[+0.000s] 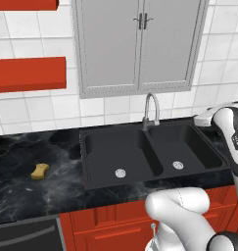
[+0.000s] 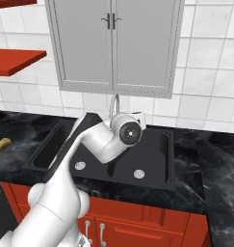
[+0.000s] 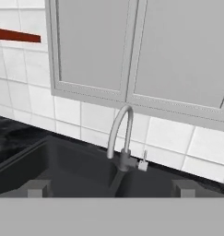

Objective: Soak the sponge with water for a few seconds and then drop it inside the sink.

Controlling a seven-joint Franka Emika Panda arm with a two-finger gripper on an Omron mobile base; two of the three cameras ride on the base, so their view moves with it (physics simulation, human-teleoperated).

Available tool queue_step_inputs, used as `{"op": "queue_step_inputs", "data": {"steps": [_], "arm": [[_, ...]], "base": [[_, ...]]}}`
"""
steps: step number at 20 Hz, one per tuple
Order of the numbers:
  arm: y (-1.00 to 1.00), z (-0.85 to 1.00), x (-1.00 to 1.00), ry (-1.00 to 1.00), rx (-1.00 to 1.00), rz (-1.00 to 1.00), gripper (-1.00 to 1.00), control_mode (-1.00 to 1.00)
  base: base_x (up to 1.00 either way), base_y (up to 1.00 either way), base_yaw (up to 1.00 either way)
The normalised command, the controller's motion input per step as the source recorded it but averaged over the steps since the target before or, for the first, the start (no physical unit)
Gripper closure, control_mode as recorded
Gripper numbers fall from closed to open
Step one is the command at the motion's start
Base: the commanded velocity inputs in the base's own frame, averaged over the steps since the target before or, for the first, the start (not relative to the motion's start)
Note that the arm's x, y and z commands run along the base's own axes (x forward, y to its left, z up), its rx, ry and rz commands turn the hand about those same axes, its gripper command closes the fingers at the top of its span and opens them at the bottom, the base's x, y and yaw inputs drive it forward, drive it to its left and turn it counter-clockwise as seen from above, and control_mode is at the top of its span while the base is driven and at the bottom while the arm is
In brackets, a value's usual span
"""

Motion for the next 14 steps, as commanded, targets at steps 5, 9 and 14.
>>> {"op": "queue_step_inputs", "data": {"steps": [5, 9, 14], "arm": [[0.0, -0.22, 0.11, -0.01, 0.0, 0.06, -1.0, -1.0], [0.0, -0.31, 0.18, -0.02, 0.0, 0.08, -1.0, -1.0], [0.0, -0.23, 0.13, -0.01, 0.0, 0.07, -1.0, -1.0]], "base": [[0.0, 0.0, 0.0], [0.0, 0.0, 0.0], [0.0, 0.0, 0.0]]}}
